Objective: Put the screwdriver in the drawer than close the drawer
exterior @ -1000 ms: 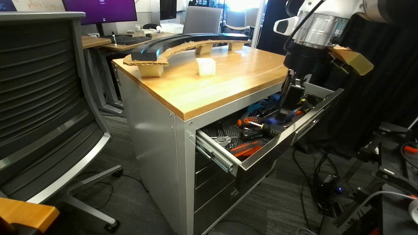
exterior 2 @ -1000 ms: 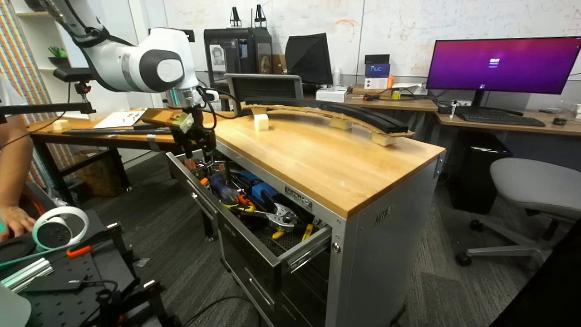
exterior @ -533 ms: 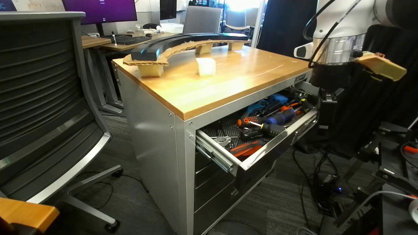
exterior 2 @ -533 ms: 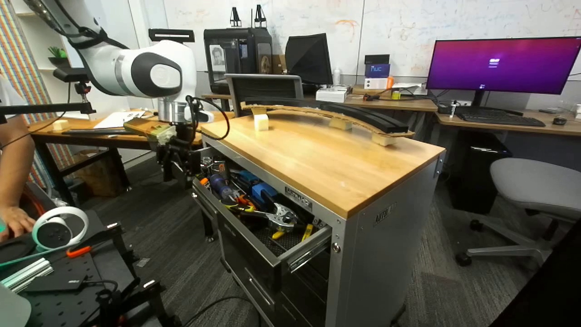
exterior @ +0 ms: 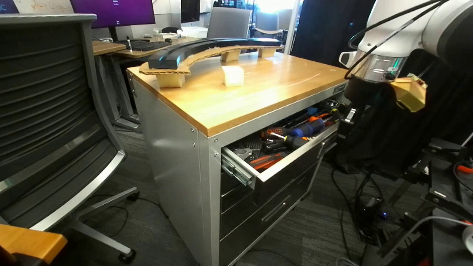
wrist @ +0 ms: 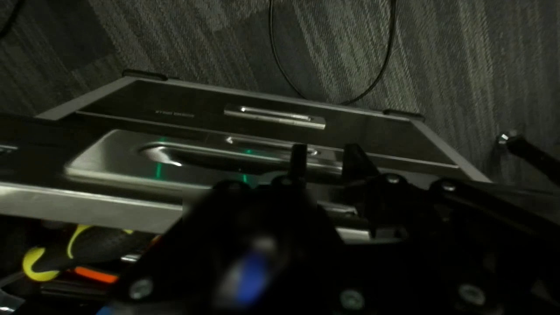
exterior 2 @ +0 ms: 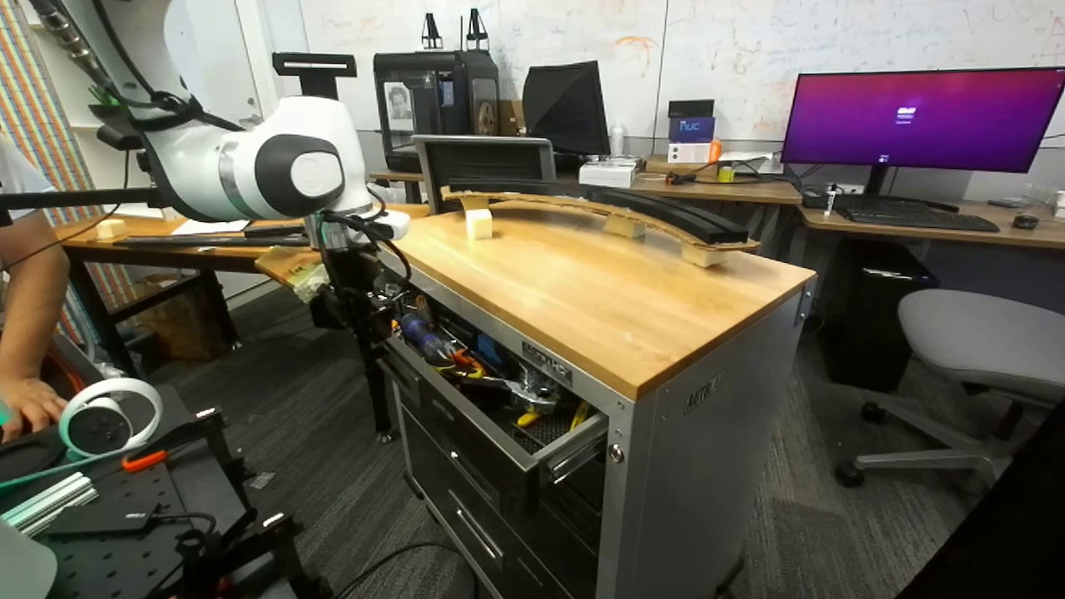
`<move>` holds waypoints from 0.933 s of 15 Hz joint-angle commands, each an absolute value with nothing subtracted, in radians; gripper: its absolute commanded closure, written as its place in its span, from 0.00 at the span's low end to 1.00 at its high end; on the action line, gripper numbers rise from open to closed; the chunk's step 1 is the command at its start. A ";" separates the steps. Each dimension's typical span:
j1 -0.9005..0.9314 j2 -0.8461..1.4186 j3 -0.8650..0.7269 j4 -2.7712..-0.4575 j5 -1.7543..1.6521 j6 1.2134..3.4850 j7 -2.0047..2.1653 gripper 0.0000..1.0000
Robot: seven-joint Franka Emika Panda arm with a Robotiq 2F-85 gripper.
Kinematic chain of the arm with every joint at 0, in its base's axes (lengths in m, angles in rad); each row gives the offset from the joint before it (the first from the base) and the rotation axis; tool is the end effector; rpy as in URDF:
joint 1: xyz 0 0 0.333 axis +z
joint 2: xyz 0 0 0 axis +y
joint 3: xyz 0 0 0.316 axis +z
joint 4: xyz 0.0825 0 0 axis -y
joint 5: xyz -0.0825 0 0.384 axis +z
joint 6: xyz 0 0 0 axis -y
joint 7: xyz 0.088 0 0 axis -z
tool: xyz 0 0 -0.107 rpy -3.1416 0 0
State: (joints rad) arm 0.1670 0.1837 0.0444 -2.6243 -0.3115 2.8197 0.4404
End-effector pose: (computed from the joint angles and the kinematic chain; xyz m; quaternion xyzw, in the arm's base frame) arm 0.4166 0.1059 0.1863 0.9984 0.0326 0.0208 0.0415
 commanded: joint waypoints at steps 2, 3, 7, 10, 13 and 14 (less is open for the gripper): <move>0.309 0.277 -0.171 -2.517 -0.662 2.986 0.795 1.00; 0.347 0.296 -0.219 -2.489 -0.732 3.004 0.873 1.00; 0.509 0.379 -0.392 -2.384 -0.950 3.066 1.174 0.96; 0.593 0.429 -0.461 -2.326 -1.027 3.081 1.315 0.86; 0.598 0.382 -0.456 -2.381 -1.024 3.047 1.293 0.57; 0.563 0.340 -0.418 -2.430 -0.990 3.021 1.213 0.51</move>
State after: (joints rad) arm 0.5866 0.3979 -0.4467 -2.3897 -1.0030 3.0393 1.2824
